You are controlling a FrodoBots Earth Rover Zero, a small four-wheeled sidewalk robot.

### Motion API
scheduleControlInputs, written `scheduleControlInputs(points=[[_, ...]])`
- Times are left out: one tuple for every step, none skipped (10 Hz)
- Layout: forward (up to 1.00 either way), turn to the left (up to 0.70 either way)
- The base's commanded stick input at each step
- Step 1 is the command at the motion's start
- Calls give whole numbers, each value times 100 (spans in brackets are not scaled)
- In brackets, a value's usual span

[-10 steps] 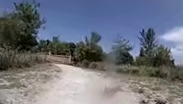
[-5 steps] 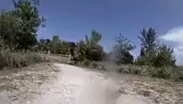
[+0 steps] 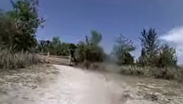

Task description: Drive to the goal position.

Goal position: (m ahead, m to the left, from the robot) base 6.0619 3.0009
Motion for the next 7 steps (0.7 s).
scheduleControlInputs(points=[[45, 2], [45, 2], [45, 2], [45, 2], [45, 2], [45, 2], [45, 2]])
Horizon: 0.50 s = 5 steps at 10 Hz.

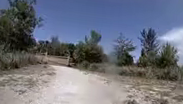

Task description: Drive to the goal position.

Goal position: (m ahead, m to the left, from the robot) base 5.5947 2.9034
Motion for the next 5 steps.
scheduleControlInputs(points=[[45, 2], [45, 2], [45, 2], [45, 2], [45, 2]])
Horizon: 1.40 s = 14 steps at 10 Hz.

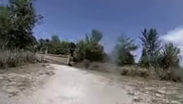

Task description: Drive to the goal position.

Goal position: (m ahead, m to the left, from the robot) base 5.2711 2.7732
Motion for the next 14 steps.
scheduleControlInputs(points=[[45, 2], [45, 2], [45, 2], [45, 2], [45, 2], [45, 2], [45, 2], [45, 2], [45, 2], [45, 2], [45, 2], [45, 2], [45, 2], [45, 2]])
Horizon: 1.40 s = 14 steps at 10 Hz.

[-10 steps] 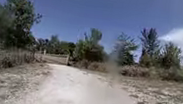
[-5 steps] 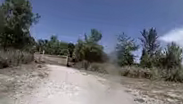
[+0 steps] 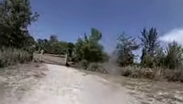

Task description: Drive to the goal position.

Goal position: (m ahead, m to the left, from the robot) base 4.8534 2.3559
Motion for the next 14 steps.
scheduleControlInputs(points=[[45, 2], [45, 2], [45, 2], [45, 2], [45, 2], [45, 2], [45, 2], [45, 2], [45, 2], [45, 2], [45, 2], [45, 2], [45, 2], [45, 2]])
